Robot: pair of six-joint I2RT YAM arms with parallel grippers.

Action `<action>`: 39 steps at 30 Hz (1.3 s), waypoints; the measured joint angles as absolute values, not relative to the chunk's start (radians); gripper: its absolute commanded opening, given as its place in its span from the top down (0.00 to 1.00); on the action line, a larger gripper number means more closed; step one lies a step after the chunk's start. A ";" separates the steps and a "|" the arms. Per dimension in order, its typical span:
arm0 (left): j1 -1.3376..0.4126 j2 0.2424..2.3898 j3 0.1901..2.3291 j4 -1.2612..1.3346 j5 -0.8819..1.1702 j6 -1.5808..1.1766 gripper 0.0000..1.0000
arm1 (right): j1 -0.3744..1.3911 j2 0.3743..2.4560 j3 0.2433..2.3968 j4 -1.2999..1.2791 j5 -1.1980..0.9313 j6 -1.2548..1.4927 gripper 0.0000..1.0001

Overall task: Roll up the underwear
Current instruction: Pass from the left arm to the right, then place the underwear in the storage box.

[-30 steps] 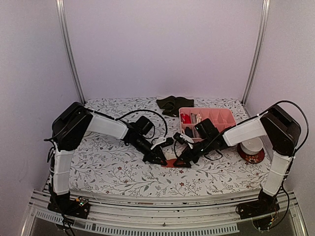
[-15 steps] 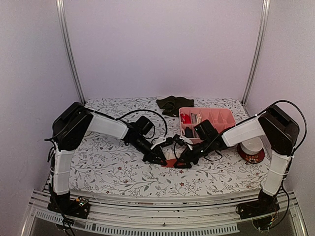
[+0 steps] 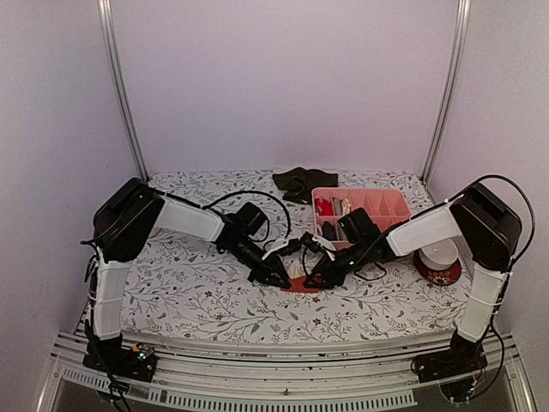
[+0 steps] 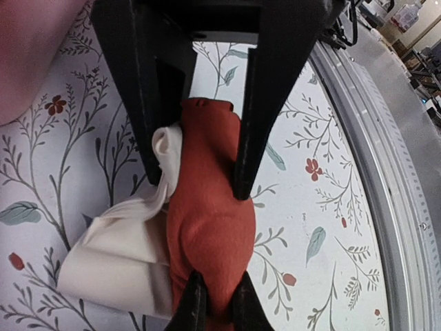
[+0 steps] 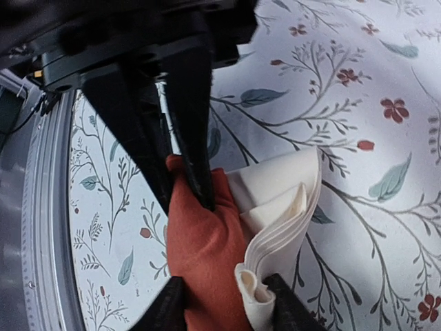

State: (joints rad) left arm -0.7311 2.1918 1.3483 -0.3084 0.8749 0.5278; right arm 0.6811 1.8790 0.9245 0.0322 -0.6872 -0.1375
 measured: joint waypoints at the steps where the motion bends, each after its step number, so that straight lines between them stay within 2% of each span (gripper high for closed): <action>1: -0.730 2.194 1.351 -0.311 0.880 0.528 1.00 | 0.683 1.879 0.925 0.036 -0.688 -0.137 0.76; 2: -0.728 2.196 1.352 -0.313 0.885 0.530 1.00 | 0.686 1.879 0.924 0.040 -0.685 -0.141 0.79; 3: -0.726 2.197 1.353 -0.317 0.889 0.532 1.00 | 0.688 1.879 0.924 0.043 -0.684 -0.145 0.88; 5: -0.723 2.199 1.353 -0.323 0.898 0.532 1.00 | 0.695 1.879 0.923 0.051 -0.678 -0.149 0.96; 8: -0.715 2.199 1.354 -0.340 0.914 0.544 0.99 | 0.711 1.879 0.923 0.055 -0.650 -0.153 0.97; 9: -0.713 2.199 1.353 -0.344 0.917 0.549 0.93 | 0.715 1.879 0.923 0.057 -0.638 -0.153 0.97; 10: -0.711 2.199 1.352 -0.347 0.921 0.553 0.86 | 0.719 1.879 0.923 0.060 -0.628 -0.152 0.97; 13: -0.706 2.198 1.347 -0.349 0.931 0.570 0.53 | 0.729 1.870 0.921 0.064 -0.599 -0.147 0.98; 15: -0.702 2.187 1.336 -0.360 0.936 0.571 0.26 | 0.741 1.846 0.901 0.073 -0.567 -0.155 0.98; 16: -0.698 2.178 1.328 -0.366 0.933 0.570 0.06 | 0.748 1.825 0.887 0.074 -0.549 -0.156 0.98; 17: -0.692 2.168 1.315 -0.371 0.933 0.570 0.02 | 0.752 1.797 0.872 0.073 -0.531 -0.156 0.98; 24: -0.624 1.937 1.087 -0.281 0.901 0.511 0.01 | 0.767 1.597 0.837 0.060 -0.381 -0.130 0.98; 28: -0.598 1.807 0.994 -0.146 0.873 0.460 0.02 | 0.766 1.492 0.850 0.027 -0.208 -0.082 0.98; 33: -0.591 1.802 0.968 -0.015 0.822 0.405 0.02 | 0.736 1.437 0.927 -0.062 0.009 0.038 0.98; 39: -0.577 1.847 0.969 0.027 0.793 0.361 0.01 | 0.664 1.421 0.986 -0.120 0.248 0.210 0.98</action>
State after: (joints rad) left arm -0.5766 1.8469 0.9688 0.0269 0.7929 0.3611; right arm 0.6643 1.4212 0.9863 -0.1200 0.2478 0.2104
